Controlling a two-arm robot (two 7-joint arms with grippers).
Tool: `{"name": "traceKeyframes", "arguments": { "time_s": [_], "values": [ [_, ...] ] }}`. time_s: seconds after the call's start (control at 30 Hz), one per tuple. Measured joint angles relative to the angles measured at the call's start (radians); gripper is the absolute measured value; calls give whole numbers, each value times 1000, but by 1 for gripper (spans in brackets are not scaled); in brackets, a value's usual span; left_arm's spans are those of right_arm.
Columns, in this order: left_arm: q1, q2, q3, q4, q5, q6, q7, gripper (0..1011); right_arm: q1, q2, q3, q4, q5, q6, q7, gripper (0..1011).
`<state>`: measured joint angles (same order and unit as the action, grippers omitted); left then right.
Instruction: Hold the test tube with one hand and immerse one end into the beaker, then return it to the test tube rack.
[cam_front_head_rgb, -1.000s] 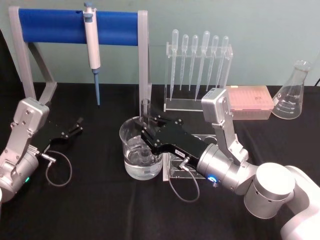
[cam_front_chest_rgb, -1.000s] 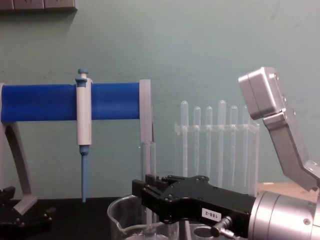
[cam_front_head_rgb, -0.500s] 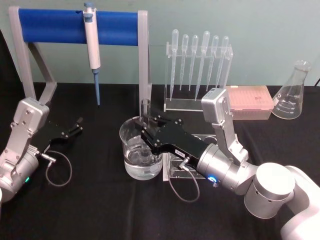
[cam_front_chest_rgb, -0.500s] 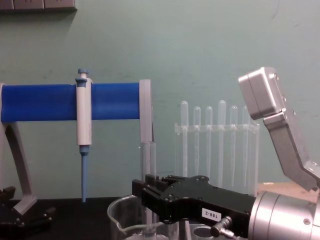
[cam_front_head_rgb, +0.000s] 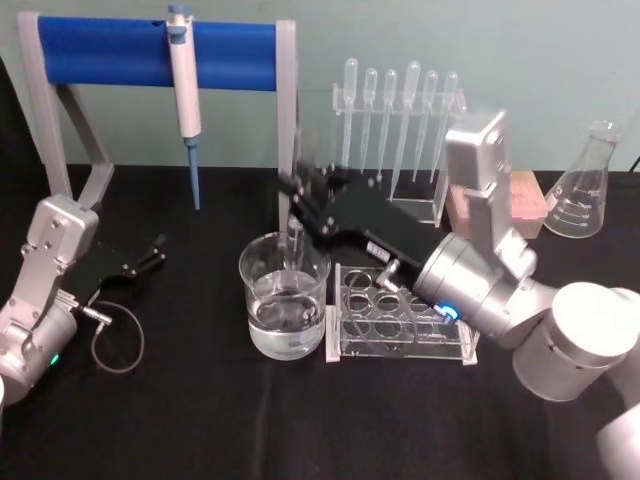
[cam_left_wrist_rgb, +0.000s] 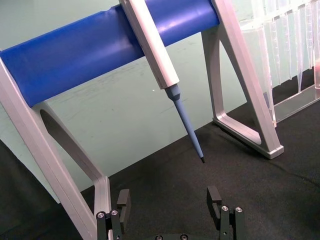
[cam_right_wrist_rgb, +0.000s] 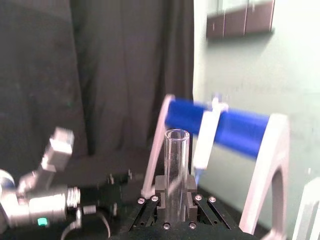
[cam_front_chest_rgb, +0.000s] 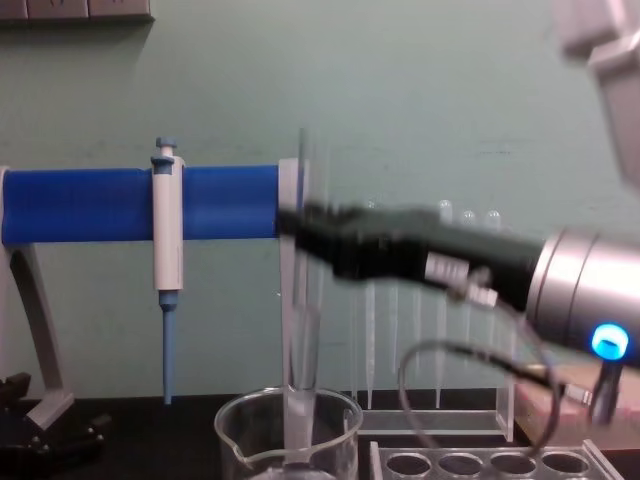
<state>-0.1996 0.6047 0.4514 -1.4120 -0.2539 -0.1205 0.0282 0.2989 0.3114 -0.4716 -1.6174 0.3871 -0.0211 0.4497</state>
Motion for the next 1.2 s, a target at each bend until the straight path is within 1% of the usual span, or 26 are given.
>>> {"name": "traceKeyframes", "arguments": {
  "time_s": [0.03, 0.07, 0.1, 0.17, 0.2, 0.33, 0.4, 0.43, 0.47, 0.6, 0.7, 0.93, 1.2],
  "values": [
    [0, 0, 0, 0, 0, 0, 0, 1000, -1, 8, 10, -33, 7, 8, -3, 225],
    [0, 0, 0, 0, 0, 0, 0, 1000, -1, 8, 10, -33, 7, 8, -3, 224],
    [0, 0, 0, 0, 0, 0, 0, 1000, -4, 18, 24, -68, 18, 19, -8, 224],
    [0, 0, 0, 0, 0, 0, 0, 1000, -9, 28, 36, -96, 30, 33, -14, 224],
    [0, 0, 0, 0, 0, 0, 0, 1000, -15, 40, 49, -124, 43, 49, -22, 224],
    [0, 0, 0, 0, 0, 0, 0, 1000, -32, 68, 76, -175, 66, 87, -40, 224],
    [0, 0, 0, 0, 0, 0, 0, 1000, -55, 102, 101, -211, 83, 129, -61, 225],
    [0, 0, 0, 0, 0, 0, 0, 1000, -61, 111, 107, -217, 86, 139, -67, 225],
    [0, 0, 0, 0, 0, 0, 0, 1000, -75, 128, 116, -226, 90, 159, -78, 225],
    [0, 0, 0, 0, 0, 0, 0, 1000, -100, 159, 129, -228, 92, 189, -97, 224],
    [0, 0, 0, 0, 0, 0, 0, 1000, -116, 170, 128, -212, 86, 194, -105, 225],
    [0, 0, 0, 0, 0, 0, 0, 1000, -131, 174, 109, -177, 53, 200, -113, 225],
    [0, 0, 0, 0, 0, 0, 0, 1000, -132, 168, 98, -150, 22, 200, -113, 224]
  ]
}}
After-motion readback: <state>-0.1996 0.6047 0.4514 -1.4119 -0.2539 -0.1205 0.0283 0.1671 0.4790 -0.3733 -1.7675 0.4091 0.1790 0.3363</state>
